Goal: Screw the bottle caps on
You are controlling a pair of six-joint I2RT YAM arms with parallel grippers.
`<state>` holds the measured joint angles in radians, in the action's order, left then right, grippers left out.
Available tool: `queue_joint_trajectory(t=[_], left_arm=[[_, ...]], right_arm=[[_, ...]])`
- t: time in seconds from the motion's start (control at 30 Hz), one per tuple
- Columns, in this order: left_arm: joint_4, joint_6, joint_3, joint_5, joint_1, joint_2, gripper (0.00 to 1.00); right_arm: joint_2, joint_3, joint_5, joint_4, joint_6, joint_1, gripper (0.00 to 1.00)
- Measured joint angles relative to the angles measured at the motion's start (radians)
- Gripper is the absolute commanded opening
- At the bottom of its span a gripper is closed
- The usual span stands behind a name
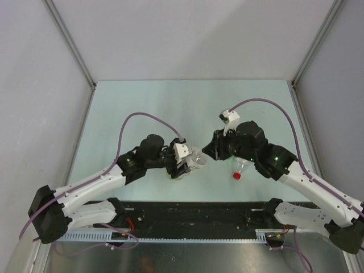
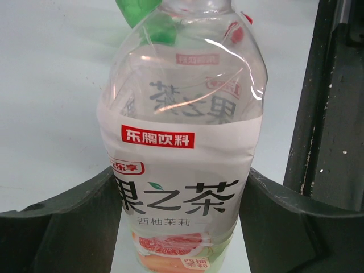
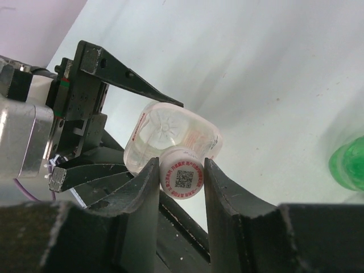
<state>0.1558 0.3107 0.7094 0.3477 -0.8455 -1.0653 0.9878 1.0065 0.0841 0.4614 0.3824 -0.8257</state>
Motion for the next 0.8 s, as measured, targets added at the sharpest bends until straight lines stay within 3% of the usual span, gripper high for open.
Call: queue_joint_trajectory(t=[0.17, 0.43, 0.8], left_arm=[[-0.013, -0.036, 0.000, 0.033, -0.003, 0.025, 0.00], [-0.021, -0.131, -0.045, 0.183, -0.005, 0.109, 0.00], [-0.017, -0.164, -0.071, 0.267, -0.018, 0.125, 0.00]], right_arm=[[-0.036, 0.000, 0.048, -0.015, -0.117, 0.000, 0.00], [-0.083, 0.003, 0.222, -0.016, -0.436, -0.056, 0.00], [-0.070, 0.022, 0.227, -0.014, -0.651, -0.205, 0.03]])
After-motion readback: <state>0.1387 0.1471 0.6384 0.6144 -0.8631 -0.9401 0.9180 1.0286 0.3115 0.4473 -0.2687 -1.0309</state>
